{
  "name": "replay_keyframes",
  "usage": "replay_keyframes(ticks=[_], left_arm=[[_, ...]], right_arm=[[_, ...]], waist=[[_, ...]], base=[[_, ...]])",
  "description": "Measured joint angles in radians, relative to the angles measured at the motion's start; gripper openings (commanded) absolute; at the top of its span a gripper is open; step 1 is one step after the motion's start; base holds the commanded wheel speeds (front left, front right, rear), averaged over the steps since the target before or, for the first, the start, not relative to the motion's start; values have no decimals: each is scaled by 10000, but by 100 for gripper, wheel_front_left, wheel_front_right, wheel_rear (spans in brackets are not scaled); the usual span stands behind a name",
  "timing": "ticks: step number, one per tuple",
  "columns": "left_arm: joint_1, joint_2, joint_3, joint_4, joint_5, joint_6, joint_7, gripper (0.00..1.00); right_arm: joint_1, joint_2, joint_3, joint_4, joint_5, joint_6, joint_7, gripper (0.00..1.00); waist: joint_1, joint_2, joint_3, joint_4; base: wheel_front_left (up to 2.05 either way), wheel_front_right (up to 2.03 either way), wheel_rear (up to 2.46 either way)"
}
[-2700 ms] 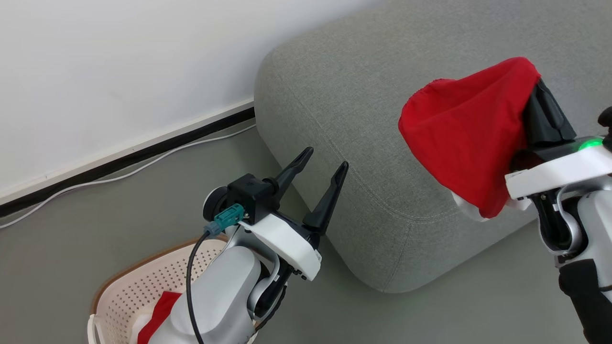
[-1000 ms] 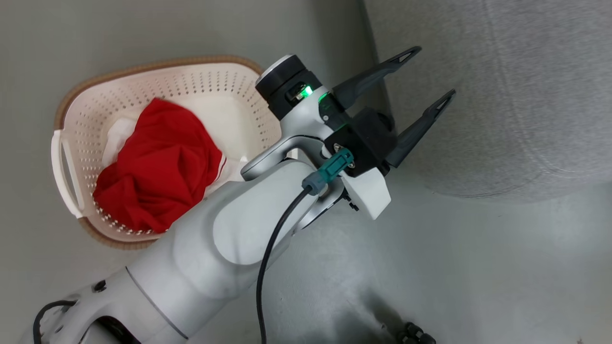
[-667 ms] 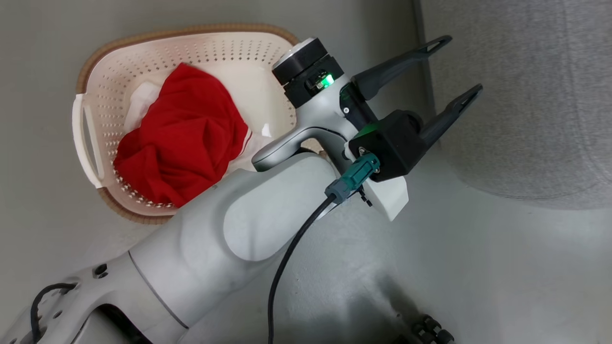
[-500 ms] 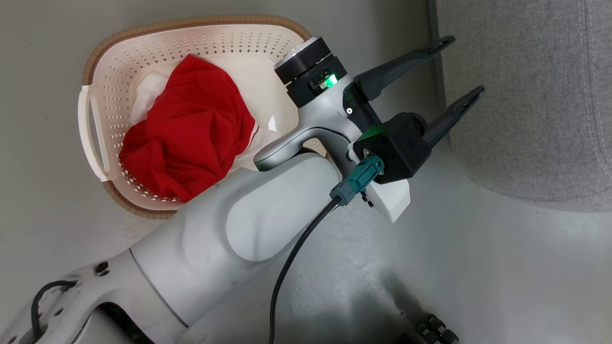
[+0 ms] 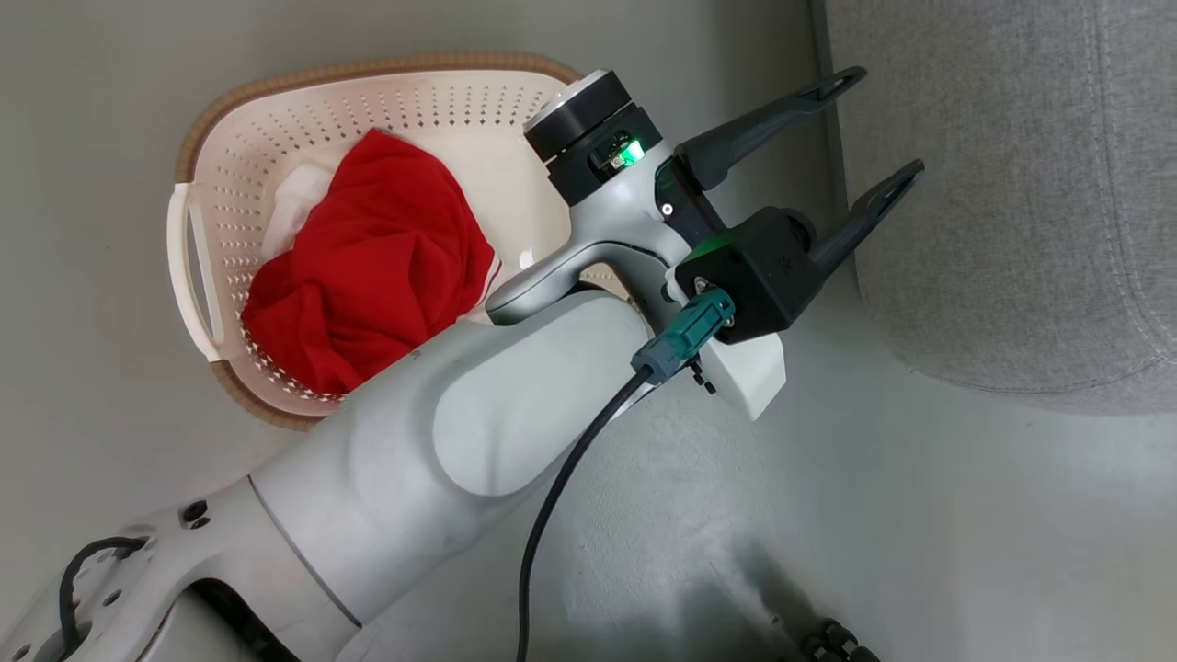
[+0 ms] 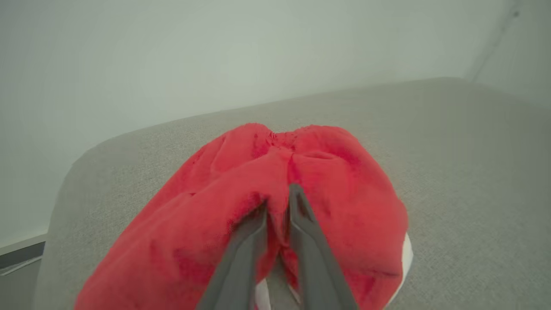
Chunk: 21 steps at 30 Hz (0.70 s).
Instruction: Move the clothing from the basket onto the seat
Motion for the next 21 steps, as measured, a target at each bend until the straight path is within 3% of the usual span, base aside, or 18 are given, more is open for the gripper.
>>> replay_keyframes(ticks=[10, 21], left_arm=[[818, -13, 602, -10, -171, 0, 0, 100], [2670, -61, 2219, 199, -98, 150, 0, 100]], right_arm=[[1684, -236, 1975, -861, 1574, 0, 2, 100], [3322, -360, 2123, -2865, 1942, 0, 2, 100]], waist=[[-1, 0, -985, 110], [0, 0, -2558, 448]], base=[[0, 0, 0], [0, 0, 0]])
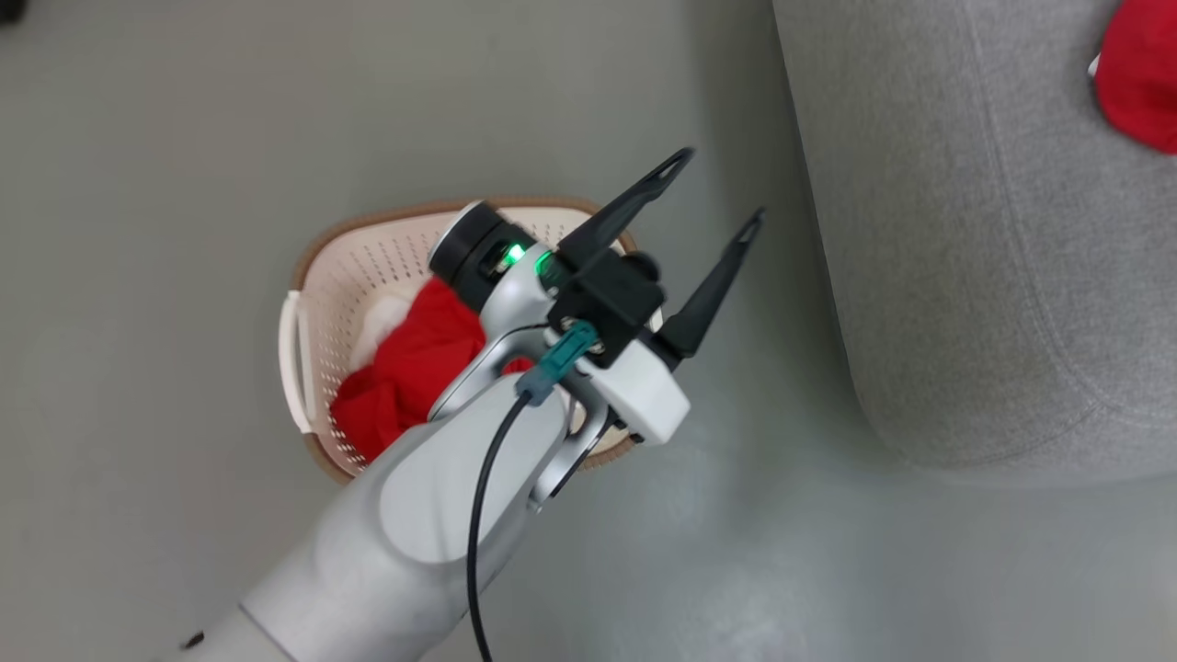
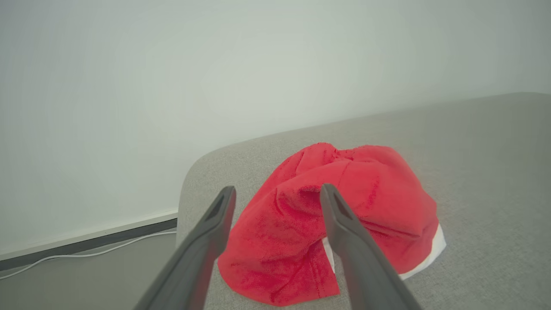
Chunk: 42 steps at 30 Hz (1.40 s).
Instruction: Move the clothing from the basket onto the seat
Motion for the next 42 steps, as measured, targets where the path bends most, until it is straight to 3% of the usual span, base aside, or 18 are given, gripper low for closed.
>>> replay_keyframes(ticks=[16, 33, 42], left_arm=[[3219, -69, 3407, 0, 744, -19, 2, 100], [6428, 44, 6882, -295, 1360, -17, 6, 100], [7583, 0, 7927, -566, 1444, -77, 13, 100]], right_arm=[[1822, 853, 336, -2021, -1356, 0, -2, 100], [4196, 2209, 579, -2773, -2989, 0, 0, 100], [5390, 2796, 382, -3342, -3482, 0, 0, 100]], waist=[[0, 0, -2525, 883], [0, 0, -4577, 1741], [0, -1, -5070, 1764]], base=[[0, 0, 0], [0, 0, 0], [0, 0, 0]])
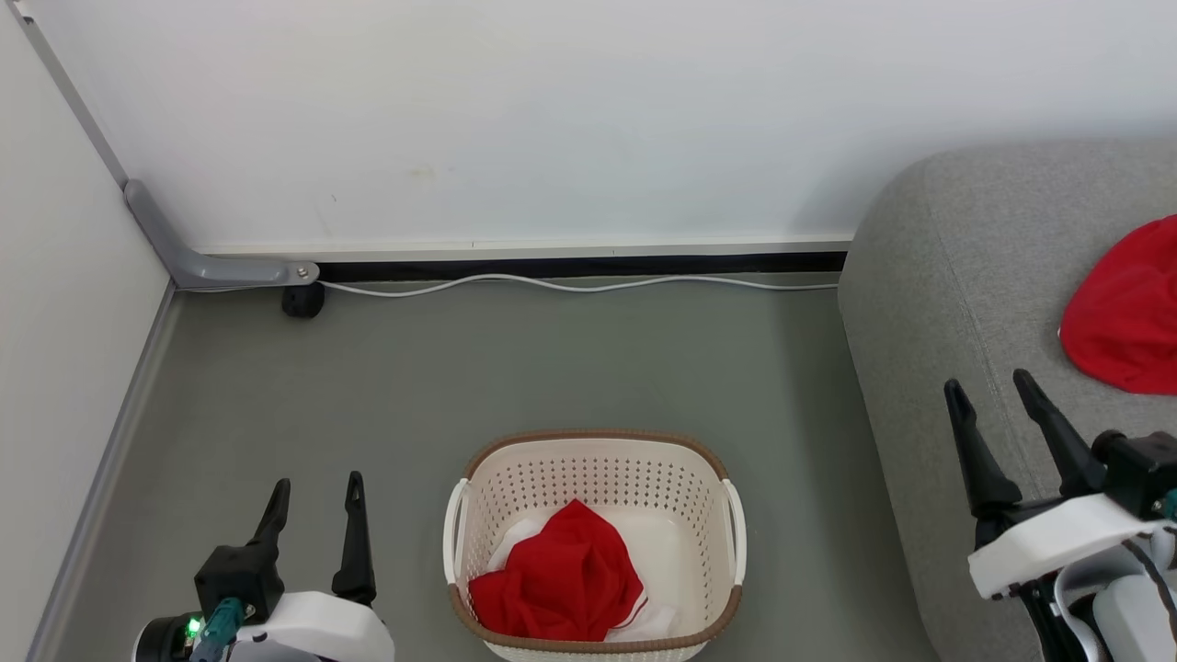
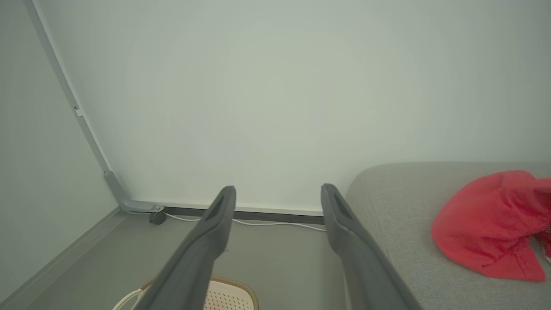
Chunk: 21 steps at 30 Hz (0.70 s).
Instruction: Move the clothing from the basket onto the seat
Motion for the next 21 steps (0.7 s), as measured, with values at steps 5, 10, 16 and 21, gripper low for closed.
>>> replay_keyframes(ticks=[5, 10, 16, 21], left_arm=[[242, -44, 278, -92, 2, -75, 0, 100], [413, -59, 382, -117, 84, -140, 0, 100], [453, -63, 407, -115, 209, -263, 0, 100], [452, -63, 368, -115, 207, -263, 0, 100]], right_arm=[[540, 259, -134, -10, -150, 0, 0, 100], [844, 508, -337, 23, -291, 0, 0, 100], [887, 593, -424, 23, -376, 0, 0, 100], [887, 667, -485, 63, -391, 0, 0, 100]], waist=[[0, 0, -137, 12], [0, 0, -255, 13], [0, 0, -236, 45], [0, 0, -221, 48]], base=[[0, 0, 0], [0, 0, 0], [0, 0, 0], [0, 0, 0]])
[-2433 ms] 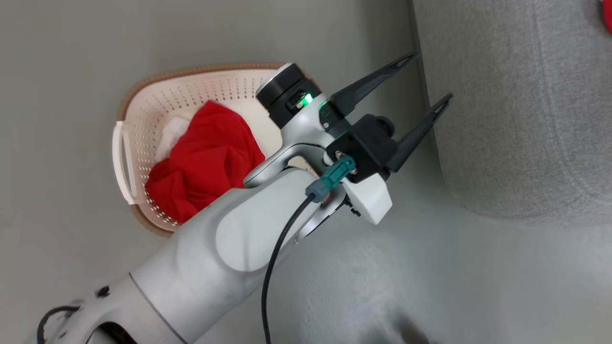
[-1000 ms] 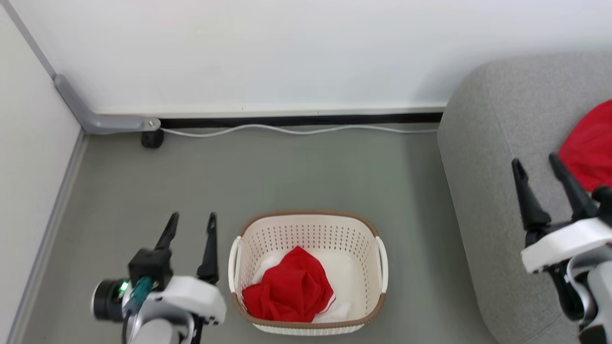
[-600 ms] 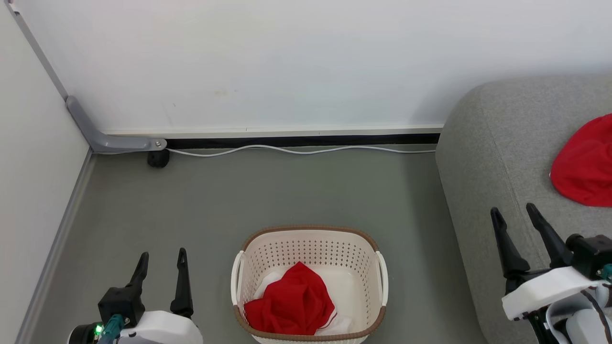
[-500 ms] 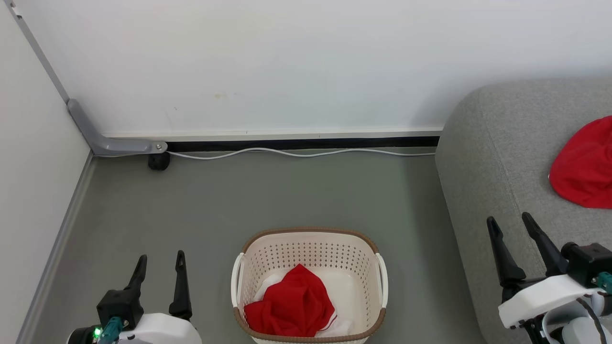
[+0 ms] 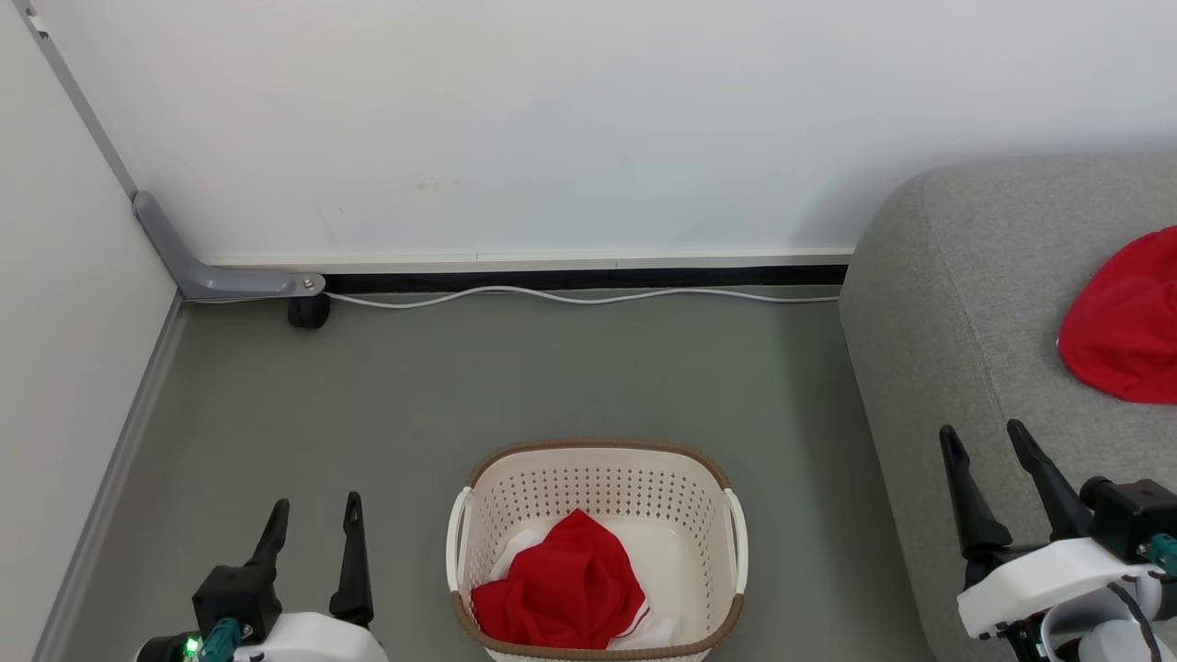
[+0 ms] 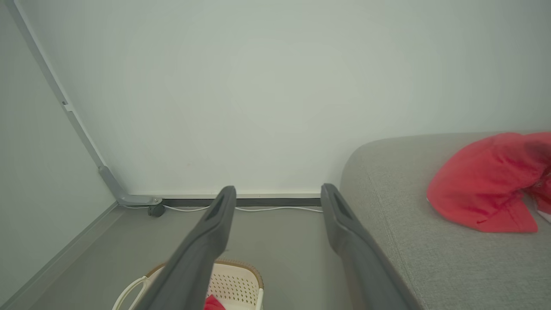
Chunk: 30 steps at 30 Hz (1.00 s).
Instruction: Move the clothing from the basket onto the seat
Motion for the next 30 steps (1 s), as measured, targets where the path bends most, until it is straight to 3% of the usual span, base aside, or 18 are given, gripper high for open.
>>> replay_keyframes(ticks=[14, 22, 30], left_arm=[[0, 0, -370, 35, -165, 46, 0, 100], [-214, 10, -1022, 134, -420, 591, 0, 100], [-1670, 4, -2286, 790, -706, 1166, 0, 100]], right_arm=[[-7, 42, -69, -15, 2, 0, 0, 100], [-397, -284, -88, -420, 100, 0, 0, 100], [-1189, -790, -35, -934, 476, 0, 0, 100]], waist=[[0, 0, 242, -182], [0, 0, 1144, -273], [0, 0, 2557, -323]], base=[[0, 0, 0], [0, 0, 0], [0, 0, 0]])
